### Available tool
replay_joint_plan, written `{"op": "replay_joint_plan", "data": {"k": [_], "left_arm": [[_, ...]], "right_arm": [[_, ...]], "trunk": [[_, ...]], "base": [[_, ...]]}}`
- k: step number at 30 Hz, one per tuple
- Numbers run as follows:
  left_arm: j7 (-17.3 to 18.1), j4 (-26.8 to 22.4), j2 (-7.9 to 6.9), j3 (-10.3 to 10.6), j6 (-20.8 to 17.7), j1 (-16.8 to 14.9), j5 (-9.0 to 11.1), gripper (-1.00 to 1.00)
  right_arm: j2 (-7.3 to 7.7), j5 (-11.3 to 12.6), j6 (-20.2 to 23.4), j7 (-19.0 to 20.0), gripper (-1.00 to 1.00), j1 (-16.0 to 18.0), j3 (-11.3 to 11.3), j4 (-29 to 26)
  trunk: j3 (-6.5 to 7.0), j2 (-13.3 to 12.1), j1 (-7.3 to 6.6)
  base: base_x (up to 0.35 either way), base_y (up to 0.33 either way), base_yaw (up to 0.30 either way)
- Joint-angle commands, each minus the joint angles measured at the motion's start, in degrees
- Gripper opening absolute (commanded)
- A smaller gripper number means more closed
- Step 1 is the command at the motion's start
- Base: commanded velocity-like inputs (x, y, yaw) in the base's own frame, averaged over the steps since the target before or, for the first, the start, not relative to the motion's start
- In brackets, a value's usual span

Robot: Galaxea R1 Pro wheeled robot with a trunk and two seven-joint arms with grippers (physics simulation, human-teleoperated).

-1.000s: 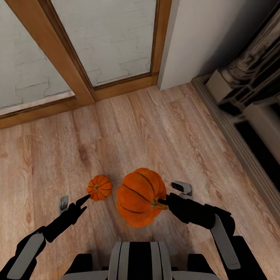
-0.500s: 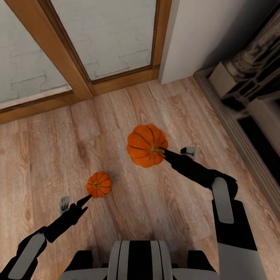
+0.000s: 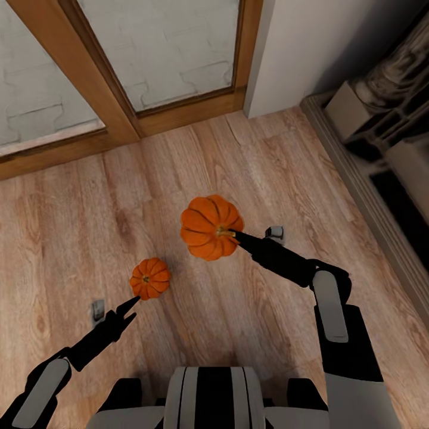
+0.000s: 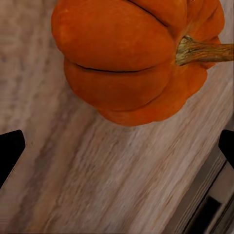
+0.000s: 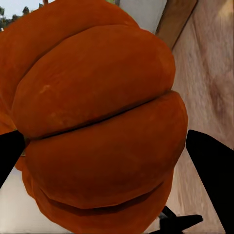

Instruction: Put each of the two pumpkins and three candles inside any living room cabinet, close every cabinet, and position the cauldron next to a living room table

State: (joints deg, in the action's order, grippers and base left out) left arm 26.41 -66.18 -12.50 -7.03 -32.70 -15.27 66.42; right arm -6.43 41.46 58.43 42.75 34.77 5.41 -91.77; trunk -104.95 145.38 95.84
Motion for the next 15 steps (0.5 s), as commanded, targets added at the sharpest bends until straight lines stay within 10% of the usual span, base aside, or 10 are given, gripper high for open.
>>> {"op": "replay_joint_plan", "data": {"k": [1,7,15], "left_arm": [[0.4,0.0,-0.06,-0.2,-0.5,0.0,0.4,1.00],[7.2,0.0,-0.39,-0.6,-0.7,0.0,0.4,1.00],[7.6,-0.7,-1.09,-0.7,-1.3,0.0,0.9,1.00]], "right_arm": [[-0.07,-0.1,0.3,0.4,-1.00,0.0,-0.1,0.0],[-0.08,-0.1,0.3,0.4,-1.00,0.0,-0.7,-0.1],[-0.08,-0.1,0.3,0.4,-1.00,0.0,-1.4,-0.2]], "trunk": [[-0.03,0.0,-0.01],[-0.03,0.0,-0.01],[-0.03,0.0,-0.01]], "base": [[0.000,0.000,0.000],[0.000,0.000,0.000],[0.000,0.000,0.000]]}}
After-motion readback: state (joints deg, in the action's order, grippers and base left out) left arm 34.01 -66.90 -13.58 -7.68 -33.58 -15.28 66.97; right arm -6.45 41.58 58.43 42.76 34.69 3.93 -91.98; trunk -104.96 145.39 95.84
